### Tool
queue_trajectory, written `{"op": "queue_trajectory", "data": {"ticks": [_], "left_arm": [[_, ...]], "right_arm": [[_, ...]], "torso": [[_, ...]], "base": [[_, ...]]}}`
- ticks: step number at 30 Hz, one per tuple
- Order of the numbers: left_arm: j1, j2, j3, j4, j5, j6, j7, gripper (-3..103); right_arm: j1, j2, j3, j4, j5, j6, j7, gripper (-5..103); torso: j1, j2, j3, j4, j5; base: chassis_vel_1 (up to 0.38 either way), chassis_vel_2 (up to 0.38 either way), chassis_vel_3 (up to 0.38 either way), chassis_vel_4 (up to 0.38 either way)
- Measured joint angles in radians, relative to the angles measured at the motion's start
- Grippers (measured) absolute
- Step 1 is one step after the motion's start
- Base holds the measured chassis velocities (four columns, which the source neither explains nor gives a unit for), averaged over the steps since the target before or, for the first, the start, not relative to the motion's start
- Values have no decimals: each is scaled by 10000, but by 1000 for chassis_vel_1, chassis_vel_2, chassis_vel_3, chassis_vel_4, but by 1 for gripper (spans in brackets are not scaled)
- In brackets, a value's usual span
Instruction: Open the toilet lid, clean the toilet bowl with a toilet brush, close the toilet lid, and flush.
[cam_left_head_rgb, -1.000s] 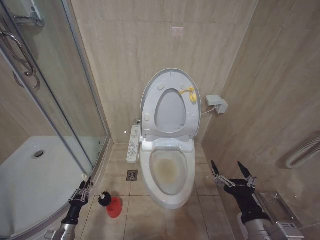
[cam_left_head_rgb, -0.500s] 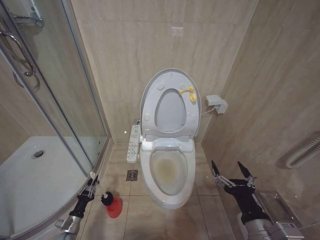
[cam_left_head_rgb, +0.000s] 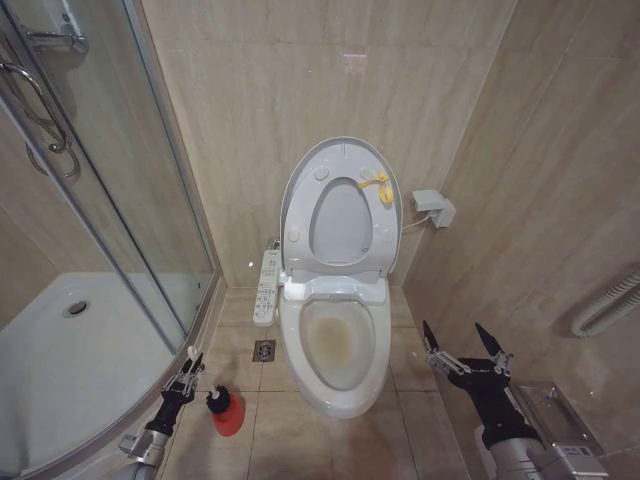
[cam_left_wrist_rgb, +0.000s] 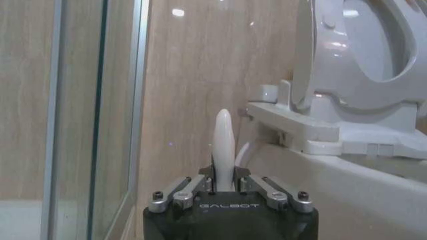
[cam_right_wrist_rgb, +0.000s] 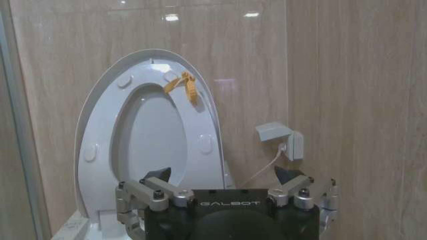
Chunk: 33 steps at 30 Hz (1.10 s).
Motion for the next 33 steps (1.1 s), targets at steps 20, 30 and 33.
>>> {"op": "queue_trajectory", "data": {"ticks": [20, 30, 33], "left_arm": [[-847, -237, 196, 1624, 180, -23, 465, 19], [-1062, -245, 259, 1706, 274, -11, 422, 19], [-1083, -257, 263, 1984, 416, -10, 424, 19]], "right_arm": [[0, -1, 0, 0, 0, 0, 0, 100], [0, 0, 0, 0, 0, 0, 0, 100], [0, 0, 0, 0, 0, 0, 0, 100]], "torso": [[-2, 1, -1, -1, 0], [-1, 1, 0, -2, 2], [-1, 0, 0, 1, 0]], "base": [[0, 0, 0, 0], [0, 0, 0, 0], [0, 0, 0, 0]]}}
